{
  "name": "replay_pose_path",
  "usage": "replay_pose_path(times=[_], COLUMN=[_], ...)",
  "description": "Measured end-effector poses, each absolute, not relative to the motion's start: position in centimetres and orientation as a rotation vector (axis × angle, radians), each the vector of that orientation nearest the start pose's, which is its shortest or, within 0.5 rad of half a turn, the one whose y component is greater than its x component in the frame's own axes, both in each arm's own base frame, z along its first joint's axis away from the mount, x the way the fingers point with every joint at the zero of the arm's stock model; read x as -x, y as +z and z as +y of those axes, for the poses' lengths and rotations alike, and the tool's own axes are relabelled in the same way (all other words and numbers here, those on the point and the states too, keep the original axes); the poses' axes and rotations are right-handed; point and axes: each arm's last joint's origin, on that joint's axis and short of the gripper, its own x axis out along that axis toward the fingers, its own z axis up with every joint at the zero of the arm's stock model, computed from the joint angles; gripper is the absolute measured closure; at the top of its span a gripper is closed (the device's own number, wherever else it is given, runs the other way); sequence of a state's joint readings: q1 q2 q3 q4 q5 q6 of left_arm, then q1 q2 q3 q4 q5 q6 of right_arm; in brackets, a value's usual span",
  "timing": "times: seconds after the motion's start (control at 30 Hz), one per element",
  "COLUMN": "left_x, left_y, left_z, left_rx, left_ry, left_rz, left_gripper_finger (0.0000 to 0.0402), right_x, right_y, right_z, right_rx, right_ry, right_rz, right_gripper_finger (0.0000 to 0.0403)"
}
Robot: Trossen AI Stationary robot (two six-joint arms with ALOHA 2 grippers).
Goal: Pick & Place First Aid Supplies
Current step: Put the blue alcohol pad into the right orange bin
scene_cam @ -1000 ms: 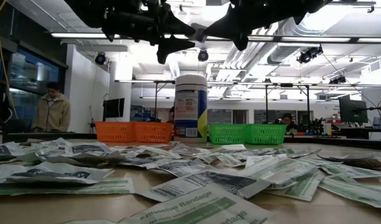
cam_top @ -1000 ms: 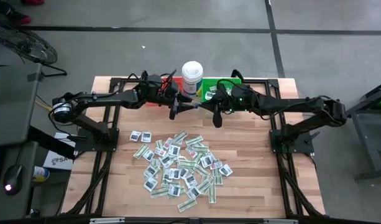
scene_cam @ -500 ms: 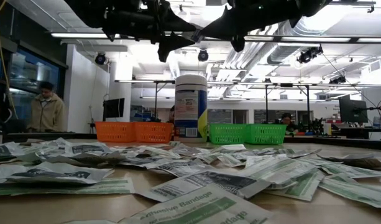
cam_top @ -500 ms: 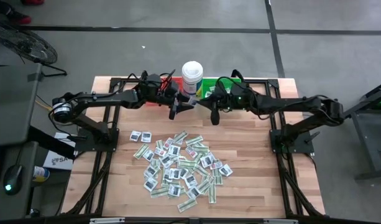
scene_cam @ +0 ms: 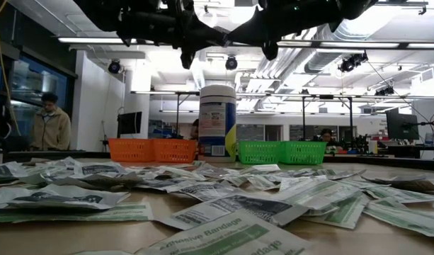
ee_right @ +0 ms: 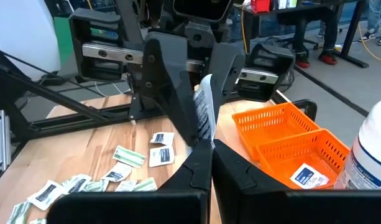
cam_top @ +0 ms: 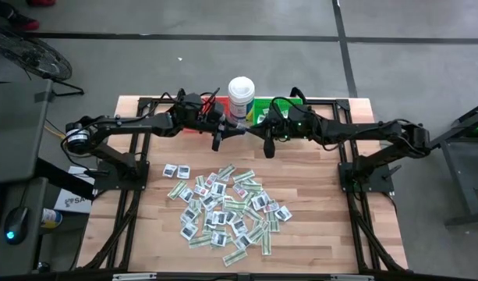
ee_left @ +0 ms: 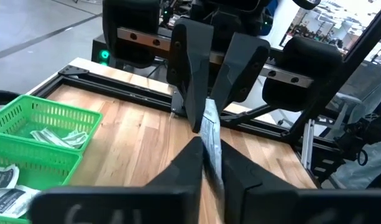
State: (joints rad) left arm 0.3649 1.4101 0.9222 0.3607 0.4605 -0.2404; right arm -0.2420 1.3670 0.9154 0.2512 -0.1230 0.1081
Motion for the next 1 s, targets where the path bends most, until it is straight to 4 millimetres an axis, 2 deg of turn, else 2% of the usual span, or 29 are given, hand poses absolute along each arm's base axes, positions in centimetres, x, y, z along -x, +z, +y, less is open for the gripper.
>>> replay_pose_path(times=[0.1,0.53,0.63,0.8,1.0], left_x=[-29.9,-29.9,-29.9,-29.9,-29.3], left_y=[29.0,29.0,29.0,29.0,28.7], left_z=[10.1,10.0,10.0,10.1,11.4], left_rx=[0.283,0.281,0.281,0.268,0.283], left_ry=[-0.079,-0.084,-0.085,-0.084,-0.055], left_rz=[0.127,0.128,0.128,0.134,0.154], left_gripper_finger=[0.0397,0.04,0.0401,0.0401,0.0401], right_x=[-30.0,-30.0,-30.0,-29.7,-28.2], right_y=[29.0,29.0,29.0,29.1,30.0], right_z=[-7.0,-7.0,-6.9,-7.4,-8.4], right_rx=[-0.144,-0.143,-0.166,-0.229,-0.274], right_ry=[-0.13,-0.116,-0.081,-0.079,-0.211], right_rz=[0.191,0.192,0.193,0.185,0.193], right_gripper_finger=[0.0403,0.0393,0.0365,0.029,0.0217])
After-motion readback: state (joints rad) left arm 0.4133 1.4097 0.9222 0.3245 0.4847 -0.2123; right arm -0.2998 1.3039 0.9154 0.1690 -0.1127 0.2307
